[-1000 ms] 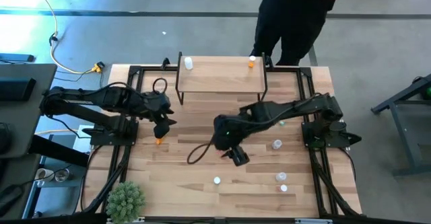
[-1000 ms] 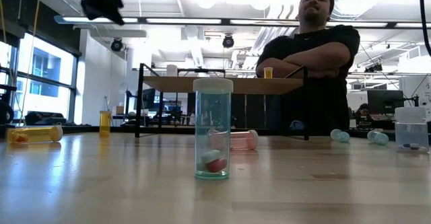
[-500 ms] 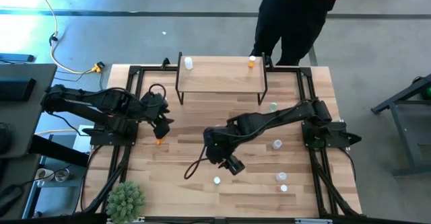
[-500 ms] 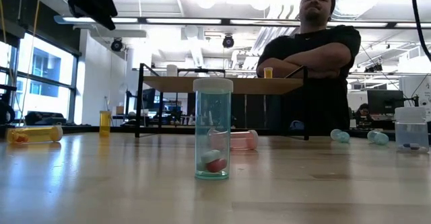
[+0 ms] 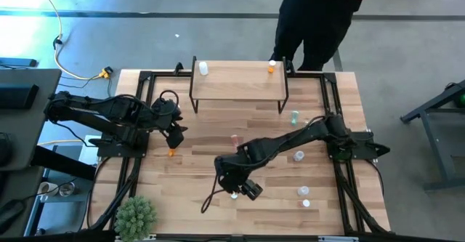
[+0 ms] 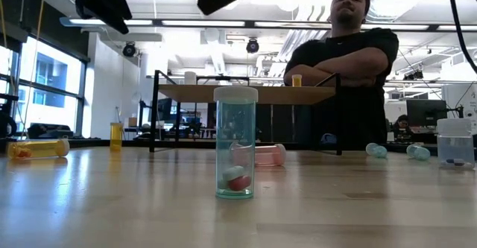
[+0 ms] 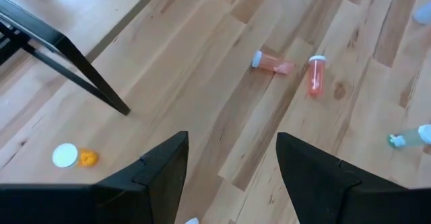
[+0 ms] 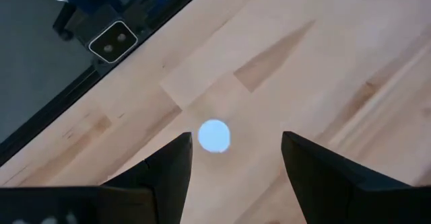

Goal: Pick and place medicine bottles onto shelf by color
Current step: Put the bottom blue pill bottle on the shelf

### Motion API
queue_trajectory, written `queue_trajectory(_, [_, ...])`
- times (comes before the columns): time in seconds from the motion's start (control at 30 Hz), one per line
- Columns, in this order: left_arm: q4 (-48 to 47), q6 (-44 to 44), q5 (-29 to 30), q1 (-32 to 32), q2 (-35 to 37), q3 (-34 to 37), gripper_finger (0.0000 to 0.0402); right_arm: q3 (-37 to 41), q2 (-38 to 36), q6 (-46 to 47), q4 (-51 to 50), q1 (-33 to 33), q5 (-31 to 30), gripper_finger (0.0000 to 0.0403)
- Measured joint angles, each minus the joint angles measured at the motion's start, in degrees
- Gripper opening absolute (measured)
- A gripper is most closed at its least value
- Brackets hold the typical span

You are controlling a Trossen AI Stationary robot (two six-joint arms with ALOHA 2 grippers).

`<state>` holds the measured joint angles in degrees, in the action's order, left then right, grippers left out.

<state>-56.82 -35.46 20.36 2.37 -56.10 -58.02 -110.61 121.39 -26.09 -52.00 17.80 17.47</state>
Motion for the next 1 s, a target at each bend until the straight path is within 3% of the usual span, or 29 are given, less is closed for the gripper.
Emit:
queue_trajectory(0.23, [-0.13,-0.35,0.01,0.0,0.0,0.0,0.0216,0.0,3.44,-0.3,0.64,1.91,-0.56,0.022])
queue_trajectory(0.47, [-0.22,-0.07,0.0,0.0,0.0,0.0,0.0216,0.0,6.22,0.8,0.8,2.89,-4.95,0.022])
queue_trajectory(1.0, [-0.41,0.09,1.27,0.0,0.0,0.0,0.0216,2.65,6.83,2.01,1.18,2.98,-5.85,0.022])
